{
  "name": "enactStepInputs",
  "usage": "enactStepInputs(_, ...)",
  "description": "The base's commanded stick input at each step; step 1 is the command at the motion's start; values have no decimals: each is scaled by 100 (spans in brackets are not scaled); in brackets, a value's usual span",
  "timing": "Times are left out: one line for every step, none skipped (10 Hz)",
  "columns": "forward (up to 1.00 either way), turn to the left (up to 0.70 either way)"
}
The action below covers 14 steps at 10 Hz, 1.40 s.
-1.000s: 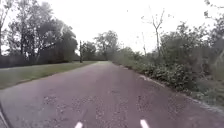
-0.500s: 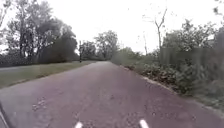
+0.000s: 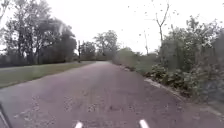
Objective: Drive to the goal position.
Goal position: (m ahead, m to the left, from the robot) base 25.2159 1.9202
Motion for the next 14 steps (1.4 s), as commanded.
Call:
enactStepInputs(70,0)
enactStepInputs(70,0)
enactStepInputs(70,0)
enactStepInputs(70,0)
enactStepInputs(70,0)
enactStepInputs(70,0)
enactStepInputs(70,0)
enactStepInputs(70,0)
enactStepInputs(70,0)
enactStepInputs(70,0)
enactStepInputs(70,0)
enactStepInputs(70,0)
enactStepInputs(70,15)
enactStepInputs(70,35)
